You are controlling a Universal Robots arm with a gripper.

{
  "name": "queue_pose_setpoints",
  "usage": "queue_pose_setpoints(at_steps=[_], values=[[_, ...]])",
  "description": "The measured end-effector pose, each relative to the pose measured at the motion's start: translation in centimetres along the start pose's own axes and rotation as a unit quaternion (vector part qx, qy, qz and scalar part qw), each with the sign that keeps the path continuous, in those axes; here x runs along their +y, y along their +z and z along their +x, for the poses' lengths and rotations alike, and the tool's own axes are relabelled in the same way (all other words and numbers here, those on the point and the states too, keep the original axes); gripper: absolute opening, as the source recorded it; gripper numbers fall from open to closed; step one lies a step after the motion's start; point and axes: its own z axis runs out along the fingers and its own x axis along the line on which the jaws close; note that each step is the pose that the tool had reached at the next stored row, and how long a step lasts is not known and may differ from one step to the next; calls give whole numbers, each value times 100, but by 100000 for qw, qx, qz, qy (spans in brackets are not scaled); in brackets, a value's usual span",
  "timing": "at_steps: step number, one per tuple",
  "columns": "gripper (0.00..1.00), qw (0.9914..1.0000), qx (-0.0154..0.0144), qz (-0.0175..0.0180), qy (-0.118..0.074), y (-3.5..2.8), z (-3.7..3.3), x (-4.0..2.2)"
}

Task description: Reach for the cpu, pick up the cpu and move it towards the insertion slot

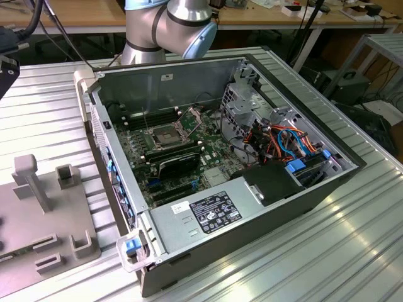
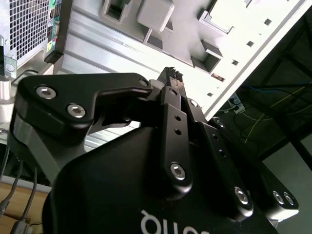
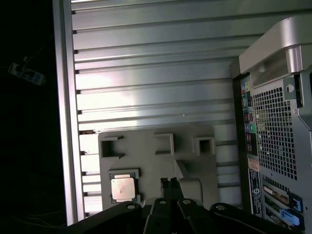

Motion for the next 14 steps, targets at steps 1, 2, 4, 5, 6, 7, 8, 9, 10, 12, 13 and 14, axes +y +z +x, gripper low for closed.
queue_pose_setpoints(at_steps=[1,2,4,5,6,7,8,9,10,12,13,14], values=[[11,100000,22,-1,0,1,7,-1],[11,100000,57,3,-1,2,18,-2],[11,100000,107,8,-1,3,31,-3],[11,100000,170,13,4,5,47,-4],[11,100000,190,16,5,6,52,-4],[11,100000,217,18,4,7,58,-5],[11,100000,250,18,7,8,66,-6],[11,100000,278,21,7,9,71,-6],[11,100000,308,25,9,9,77,-7],[11,99999,361,28,16,11,88,-7],[11,99999,389,30,12,12,94,-8],[11,99999,428,31,19,13,103,-8]])
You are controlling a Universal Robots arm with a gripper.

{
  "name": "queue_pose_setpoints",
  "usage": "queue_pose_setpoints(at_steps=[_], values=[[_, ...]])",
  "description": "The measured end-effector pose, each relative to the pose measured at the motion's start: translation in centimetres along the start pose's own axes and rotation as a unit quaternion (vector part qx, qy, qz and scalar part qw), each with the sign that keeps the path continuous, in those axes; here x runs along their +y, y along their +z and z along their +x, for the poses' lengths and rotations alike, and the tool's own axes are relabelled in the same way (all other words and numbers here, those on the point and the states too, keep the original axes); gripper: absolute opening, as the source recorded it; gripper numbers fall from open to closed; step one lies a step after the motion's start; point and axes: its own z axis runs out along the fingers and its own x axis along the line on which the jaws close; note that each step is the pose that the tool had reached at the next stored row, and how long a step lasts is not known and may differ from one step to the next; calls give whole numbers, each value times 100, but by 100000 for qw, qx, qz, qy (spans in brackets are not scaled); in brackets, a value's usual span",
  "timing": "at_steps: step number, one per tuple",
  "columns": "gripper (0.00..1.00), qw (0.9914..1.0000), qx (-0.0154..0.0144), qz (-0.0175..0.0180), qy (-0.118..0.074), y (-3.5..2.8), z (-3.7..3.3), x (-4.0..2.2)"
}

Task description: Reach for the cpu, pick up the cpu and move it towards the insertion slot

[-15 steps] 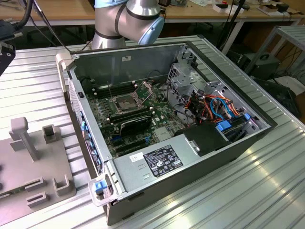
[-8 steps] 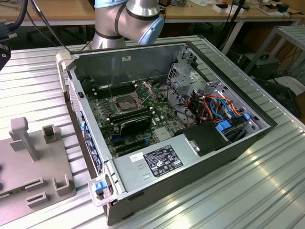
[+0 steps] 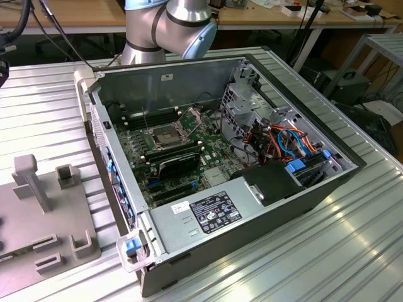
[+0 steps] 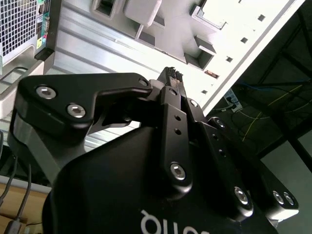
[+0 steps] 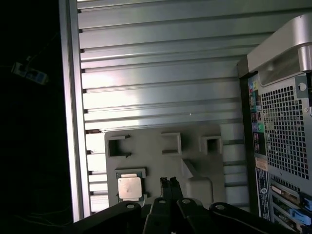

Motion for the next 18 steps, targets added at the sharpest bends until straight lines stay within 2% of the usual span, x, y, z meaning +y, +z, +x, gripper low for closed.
queue_pose_setpoints(at_steps=[13,18], values=[[11,99999,359,29,14,13,117,-10],[11,99999,427,36,16,19,189,-16]])
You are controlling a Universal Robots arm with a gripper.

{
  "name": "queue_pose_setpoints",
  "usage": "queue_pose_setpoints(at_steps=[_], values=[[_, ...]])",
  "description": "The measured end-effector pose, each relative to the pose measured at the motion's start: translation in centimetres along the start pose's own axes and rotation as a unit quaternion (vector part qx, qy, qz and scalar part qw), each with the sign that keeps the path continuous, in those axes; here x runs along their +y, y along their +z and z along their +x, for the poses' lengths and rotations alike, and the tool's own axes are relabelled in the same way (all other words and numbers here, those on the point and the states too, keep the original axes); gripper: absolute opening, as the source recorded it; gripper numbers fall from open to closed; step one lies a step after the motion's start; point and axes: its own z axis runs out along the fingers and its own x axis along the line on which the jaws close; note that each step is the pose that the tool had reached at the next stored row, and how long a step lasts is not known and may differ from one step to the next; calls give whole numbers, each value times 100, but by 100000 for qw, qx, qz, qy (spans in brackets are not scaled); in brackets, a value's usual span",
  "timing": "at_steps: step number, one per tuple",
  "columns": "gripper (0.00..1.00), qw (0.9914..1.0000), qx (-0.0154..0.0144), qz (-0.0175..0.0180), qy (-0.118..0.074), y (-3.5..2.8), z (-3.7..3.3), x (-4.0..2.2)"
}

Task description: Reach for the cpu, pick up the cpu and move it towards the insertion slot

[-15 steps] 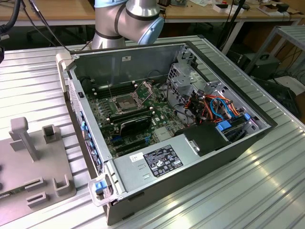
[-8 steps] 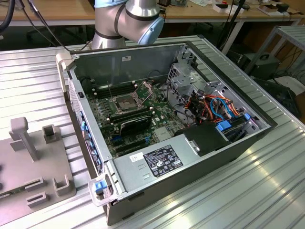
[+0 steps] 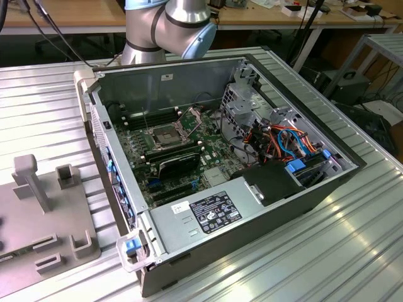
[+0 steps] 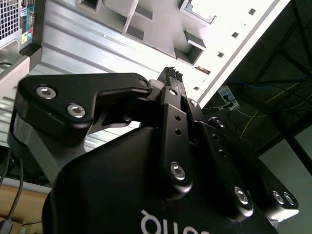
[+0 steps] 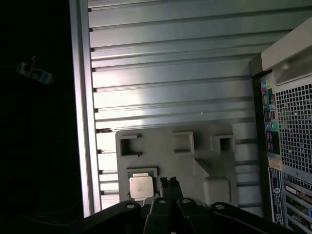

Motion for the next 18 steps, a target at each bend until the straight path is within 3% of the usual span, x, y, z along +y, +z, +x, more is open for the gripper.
queue_pose_setpoints(at_steps=[4,6,10,12,18], values=[[11,100000,-6,-6,-2,10,72,-19],[11,100000,-3,0,-20,19,144,-57],[11,100000,-41,-10,-16,30,192,-120],[11,100000,-139,-16,-53,53,285,-139],[11,99998,-153,3,-664,109,433,-156]])
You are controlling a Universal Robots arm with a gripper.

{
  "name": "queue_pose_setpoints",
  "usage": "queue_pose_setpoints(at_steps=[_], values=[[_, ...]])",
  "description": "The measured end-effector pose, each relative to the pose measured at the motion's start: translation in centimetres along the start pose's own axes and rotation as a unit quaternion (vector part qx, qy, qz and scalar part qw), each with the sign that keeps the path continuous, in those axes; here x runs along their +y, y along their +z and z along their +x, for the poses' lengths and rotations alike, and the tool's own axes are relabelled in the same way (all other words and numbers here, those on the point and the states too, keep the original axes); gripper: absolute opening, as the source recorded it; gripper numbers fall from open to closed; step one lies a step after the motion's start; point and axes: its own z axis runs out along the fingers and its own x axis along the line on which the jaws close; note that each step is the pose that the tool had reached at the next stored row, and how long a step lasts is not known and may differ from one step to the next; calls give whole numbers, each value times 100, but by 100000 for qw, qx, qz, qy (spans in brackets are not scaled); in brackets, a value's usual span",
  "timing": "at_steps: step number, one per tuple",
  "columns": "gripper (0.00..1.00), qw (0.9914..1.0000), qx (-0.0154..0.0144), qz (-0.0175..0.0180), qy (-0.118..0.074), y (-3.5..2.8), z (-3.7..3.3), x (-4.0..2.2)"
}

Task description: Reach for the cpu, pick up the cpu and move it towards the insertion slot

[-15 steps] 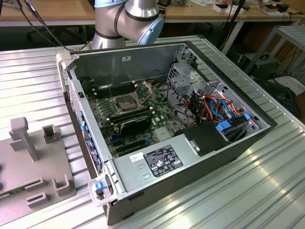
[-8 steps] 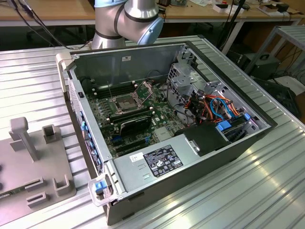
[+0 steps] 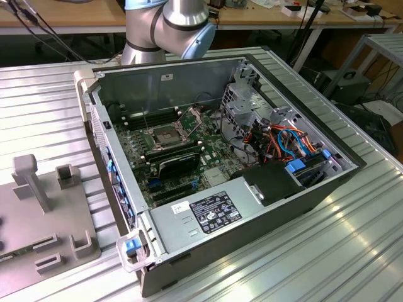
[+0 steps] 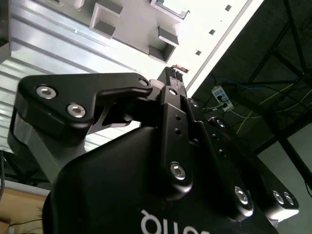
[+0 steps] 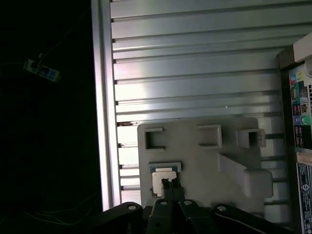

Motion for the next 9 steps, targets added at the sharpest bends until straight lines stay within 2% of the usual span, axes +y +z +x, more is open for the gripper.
queue_pose_setpoints(at_steps=[3,9], values=[[11,100000,0,-59,-117,21,94,-9],[11,100000,5,-59,-150,21,100,-10]])
